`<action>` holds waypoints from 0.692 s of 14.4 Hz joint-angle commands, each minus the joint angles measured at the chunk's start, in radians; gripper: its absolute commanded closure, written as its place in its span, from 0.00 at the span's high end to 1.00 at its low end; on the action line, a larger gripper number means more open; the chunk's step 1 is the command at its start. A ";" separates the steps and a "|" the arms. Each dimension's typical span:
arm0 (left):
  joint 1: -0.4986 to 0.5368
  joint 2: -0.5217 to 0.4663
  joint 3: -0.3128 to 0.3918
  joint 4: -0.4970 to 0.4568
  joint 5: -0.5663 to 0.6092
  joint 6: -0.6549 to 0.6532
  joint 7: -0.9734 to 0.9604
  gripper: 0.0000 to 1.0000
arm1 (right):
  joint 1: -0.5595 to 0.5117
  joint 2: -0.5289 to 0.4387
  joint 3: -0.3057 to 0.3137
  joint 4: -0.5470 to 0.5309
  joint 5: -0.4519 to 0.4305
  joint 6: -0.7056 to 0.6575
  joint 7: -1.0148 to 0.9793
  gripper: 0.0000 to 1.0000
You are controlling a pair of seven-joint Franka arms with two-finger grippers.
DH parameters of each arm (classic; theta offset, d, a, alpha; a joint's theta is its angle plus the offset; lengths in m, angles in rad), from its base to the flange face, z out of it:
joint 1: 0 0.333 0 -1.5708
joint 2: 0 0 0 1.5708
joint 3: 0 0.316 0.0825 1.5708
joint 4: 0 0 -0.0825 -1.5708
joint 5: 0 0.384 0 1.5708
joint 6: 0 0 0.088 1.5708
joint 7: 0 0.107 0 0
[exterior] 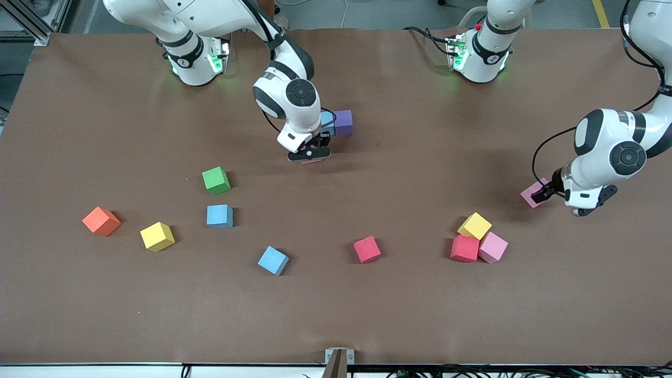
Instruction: Arrange 11 blocks into digit 3
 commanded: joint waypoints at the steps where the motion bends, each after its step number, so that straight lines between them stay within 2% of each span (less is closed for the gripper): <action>1: 0.024 -0.024 -0.010 -0.035 0.015 0.060 -0.005 1.00 | 0.008 -0.031 -0.001 -0.038 0.023 0.018 -0.013 0.40; 3: 0.025 -0.009 -0.010 -0.033 0.012 0.089 -0.036 1.00 | 0.013 -0.033 -0.001 -0.038 0.023 0.016 -0.013 0.40; 5: 0.025 0.002 -0.010 -0.033 0.012 0.115 -0.080 0.90 | 0.014 -0.033 -0.001 -0.038 0.023 0.015 -0.014 0.40; 7: 0.024 0.007 -0.010 -0.033 0.012 0.132 -0.128 0.72 | 0.014 -0.033 -0.001 -0.038 0.023 0.012 -0.014 0.40; 10: 0.022 0.007 -0.011 -0.029 0.003 0.129 -0.200 0.34 | 0.013 -0.030 -0.001 -0.038 0.023 0.005 -0.016 0.40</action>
